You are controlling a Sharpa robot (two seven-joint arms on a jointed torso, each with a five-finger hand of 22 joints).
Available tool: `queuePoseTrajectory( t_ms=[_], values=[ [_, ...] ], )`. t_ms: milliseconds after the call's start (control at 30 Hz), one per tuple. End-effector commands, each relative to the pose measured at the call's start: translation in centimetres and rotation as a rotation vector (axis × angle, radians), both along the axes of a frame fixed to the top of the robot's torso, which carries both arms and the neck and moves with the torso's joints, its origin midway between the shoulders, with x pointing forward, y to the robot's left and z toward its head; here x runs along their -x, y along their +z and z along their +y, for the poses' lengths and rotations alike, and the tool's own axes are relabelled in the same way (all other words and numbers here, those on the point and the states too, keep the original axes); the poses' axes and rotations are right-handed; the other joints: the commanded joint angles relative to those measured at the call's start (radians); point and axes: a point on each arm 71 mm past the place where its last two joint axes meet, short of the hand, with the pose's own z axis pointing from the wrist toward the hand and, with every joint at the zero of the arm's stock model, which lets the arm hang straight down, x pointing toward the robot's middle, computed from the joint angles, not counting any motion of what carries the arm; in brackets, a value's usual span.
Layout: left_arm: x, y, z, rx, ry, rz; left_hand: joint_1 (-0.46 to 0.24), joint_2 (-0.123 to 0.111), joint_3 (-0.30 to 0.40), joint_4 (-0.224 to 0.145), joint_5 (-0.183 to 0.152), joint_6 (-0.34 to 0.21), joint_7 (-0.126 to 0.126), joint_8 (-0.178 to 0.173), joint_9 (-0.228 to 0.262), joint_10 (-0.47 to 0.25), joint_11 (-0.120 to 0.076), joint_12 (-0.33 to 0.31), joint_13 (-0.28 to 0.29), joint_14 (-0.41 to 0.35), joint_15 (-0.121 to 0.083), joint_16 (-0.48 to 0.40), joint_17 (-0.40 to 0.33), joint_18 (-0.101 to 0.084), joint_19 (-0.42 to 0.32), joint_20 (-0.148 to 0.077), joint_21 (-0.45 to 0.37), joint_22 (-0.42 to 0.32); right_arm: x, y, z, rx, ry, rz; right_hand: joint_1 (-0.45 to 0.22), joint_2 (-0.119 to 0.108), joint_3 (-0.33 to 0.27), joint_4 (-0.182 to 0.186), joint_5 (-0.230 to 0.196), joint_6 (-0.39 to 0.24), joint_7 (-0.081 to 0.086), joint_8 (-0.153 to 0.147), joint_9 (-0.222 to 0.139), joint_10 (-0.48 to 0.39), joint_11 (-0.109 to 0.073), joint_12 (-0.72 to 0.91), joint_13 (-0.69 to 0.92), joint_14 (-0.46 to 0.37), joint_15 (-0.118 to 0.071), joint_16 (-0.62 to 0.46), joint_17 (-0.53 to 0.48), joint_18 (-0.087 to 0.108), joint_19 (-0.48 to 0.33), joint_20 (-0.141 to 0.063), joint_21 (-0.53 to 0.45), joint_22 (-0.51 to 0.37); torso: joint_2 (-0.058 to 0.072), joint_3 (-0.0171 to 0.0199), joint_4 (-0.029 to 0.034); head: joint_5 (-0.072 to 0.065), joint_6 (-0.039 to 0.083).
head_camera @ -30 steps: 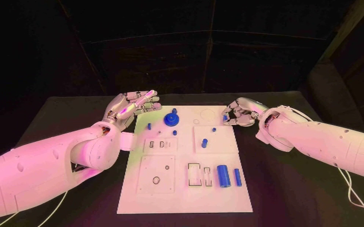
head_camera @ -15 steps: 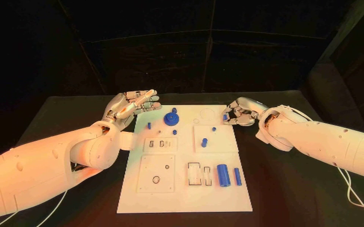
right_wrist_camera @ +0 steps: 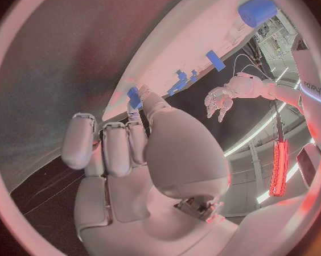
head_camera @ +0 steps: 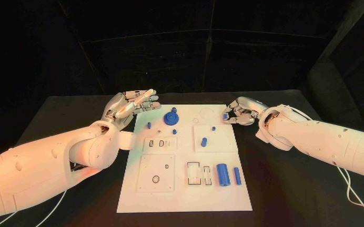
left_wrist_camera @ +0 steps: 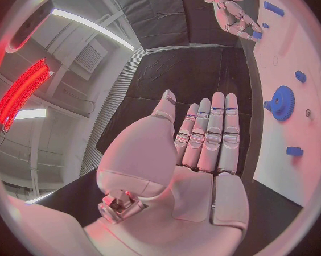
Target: Assemble the parts on the task board
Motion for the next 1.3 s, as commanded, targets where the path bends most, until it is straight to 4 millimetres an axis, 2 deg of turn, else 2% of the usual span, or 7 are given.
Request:
queuePoseTrajectory(
  t_ms=[33,433,600,733,900,1200,1300],
  values=[
    [0.0,0.1,0.0,0.006,-0.009,-0.009,0.007,0.002,-0.001,-0.005,0.003,0.006,0.001,-0.007,-0.001,0.007,0.002,-0.004,-0.001,-0.003,0.002,-0.006,-0.001,0.007,-0.005,0.001,-0.004,-0.001,0.0,0.3,0.1,-0.021,0.005,-0.026,0.007,0.023,0.011,-0.002,-0.001,0.025,-0.012,0.01,0.007,0.004,-0.008,0.007,0.056,0.032,-0.01,0.004,0.003,-0.007,0.003,-0.008,0.005,0.005,0.0,0.0004,-0.0011,0.0,-0.001],
    [-0.1,0.1,0.2,0.003,-0.004,-0.008,0.007,0.002,-0.001,-0.005,0.003,0.006,0.001,-0.007,-0.001,0.007,0.002,-0.004,-0.001,-0.003,0.002,-0.006,-0.001,0.007,-0.005,0.001,-0.004,-0.001,0.8,1.4,0.3,-0.088,-0.054,-0.099,0.004,0.027,0.028,-0.01,0.013,0.039,-0.018,0.011,0.007,0.01,-0.014,0.012,0.061,0.033,-0.016,0.006,0.008,-0.01,0.009,-0.014,0.01,0.017,-0.002,-0.0001,-0.0012,-0.005,-0.001],
    [0.0,0.1,0.2,0.004,-0.005,-0.008,0.007,0.003,-0.001,-0.006,0.003,0.005,0.002,-0.008,-0.001,0.006,0.003,-0.006,-0.001,-0.001,0.002,-0.007,-0.001,0.007,-0.002,0.001,-0.004,-0.001,2.0,2.0,1.5,-0.117,-0.101,-0.085,0.004,0.031,0.037,-0.014,0.013,0.039,-0.018,0.008,0.006,0.008,-0.015,0.006,0.056,0.033,-0.017,0.004,0.004,-0.01,0.01,-0.016,0.01,0.018,-0.002,-0.0013,0.0011,-0.007,0.002],
    [0.0,0.1,0.2,0.005,-0.008,-0.006,0.007,0.006,-0.001,-0.007,0.003,0.011,-0.001,-0.007,0.0,0.012,0.0,-0.005,0.0,0.002,0.001,-0.008,0.0,0.008,0.001,0.001,-0.003,0.0,2.9,2.5,3.4,-0.129,-0.103,-0.069,0.005,0.032,0.041,-0.017,0.014,0.039,-0.018,0.007,0.005,0.008,-0.015,0.005,0.056,0.033,-0.018,0.004,0.004,-0.01,0.011,-0.017,0.011,0.019,-0.002,-0.0009,0.0026,-0.004,0.004],
    [0.0,0.1,0.2,0.006,-0.013,-0.003,0.005,0.011,-0.004,-0.01,0.003,0.026,-0.007,-0.004,0.001,0.039,-0.008,0.0,0.003,0.028,-0.008,-0.003,0.005,0.008,0.018,-0.006,0.001,0.003,4.1,3.0,7.2,-0.128,-0.054,-0.051,0.005,0.031,0.045,-0.02,0.018,0.04,-0.018,0.006,0.005,0.008,-0.015,0.005,0.055,0.033,-0.018,0.004,0.005,-0.011,0.012,-0.017,0.011,0.021,-0.003,-0.0023,0.0027,0.003,0.003],
    [-0.1,0.1,0.3,0.003,-0.02,0.002,0.006,0.02,-0.012,-0.013,0.003,0.061,-0.024,-0.002,0.001,0.096,-0.028,-0.001,0.004,0.107,-0.034,0.018,0.032,0.009,0.077,-0.031,0.026,0.012,4.8,2.8,14.0,-0.067,0.069,-0.014,-0.008,0.021,0.054,-0.027,0.045,0.042,-0.018,0.002,0.004,0.009,-0.015,0.002,0.055,0.033,-0.018,0.004,0.004,-0.011,0.013,-0.018,0.011,0.02,-0.006,-0.0072,0.0095,0.021,-0.008],
    [-0.1,0.1,0.3,-0.003,-0.021,0.002,0.006,0.021,-0.015,-0.013,0.003,0.067,-0.026,-0.003,0.001,0.108,-0.032,-0.003,0.004,0.124,-0.039,0.022,0.039,0.008,0.09,-0.036,0.031,0.013,4.9,2.6,15.4,-0.043,0.091,0.004,-0.01,0.021,0.059,-0.029,0.05,0.041,-0.017,-0.001,0.003,0.007,-0.015,-0.001,0.052,0.032,-0.018,0.002,0.001,-0.011,0.013,-0.018,0.011,0.02,-0.007,-0.0064,0.0073,0.027,-0.015]
  ],
)
